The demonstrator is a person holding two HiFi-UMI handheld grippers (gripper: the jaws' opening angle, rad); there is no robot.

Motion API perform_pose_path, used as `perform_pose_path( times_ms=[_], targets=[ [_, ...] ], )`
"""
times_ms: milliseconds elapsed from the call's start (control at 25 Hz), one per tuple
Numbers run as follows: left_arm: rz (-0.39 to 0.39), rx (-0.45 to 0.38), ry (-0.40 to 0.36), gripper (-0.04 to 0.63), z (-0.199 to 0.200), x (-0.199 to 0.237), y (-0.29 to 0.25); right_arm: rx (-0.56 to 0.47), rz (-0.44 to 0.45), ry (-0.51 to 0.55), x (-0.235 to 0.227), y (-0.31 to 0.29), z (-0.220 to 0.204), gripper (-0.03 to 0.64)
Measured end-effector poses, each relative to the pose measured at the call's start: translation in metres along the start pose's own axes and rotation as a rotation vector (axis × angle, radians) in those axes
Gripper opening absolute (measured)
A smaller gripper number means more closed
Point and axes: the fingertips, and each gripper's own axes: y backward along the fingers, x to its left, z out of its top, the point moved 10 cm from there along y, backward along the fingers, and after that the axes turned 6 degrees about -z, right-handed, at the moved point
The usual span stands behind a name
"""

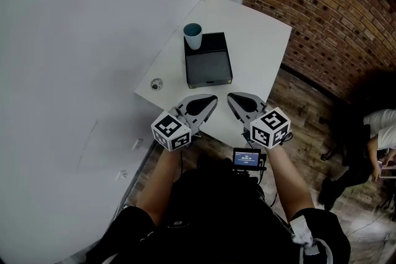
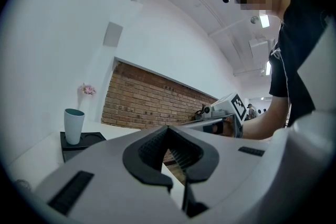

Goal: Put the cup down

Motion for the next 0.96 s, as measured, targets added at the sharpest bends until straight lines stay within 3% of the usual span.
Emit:
perform_pose_path(
  times_ms=[960],
  targets=[
    [0.023,0.003,0.005,0.008,-0.002,0.001,0.01,-0.01,-0.01,0.013,0.003,0.0,0.001,0.012]
  ],
)
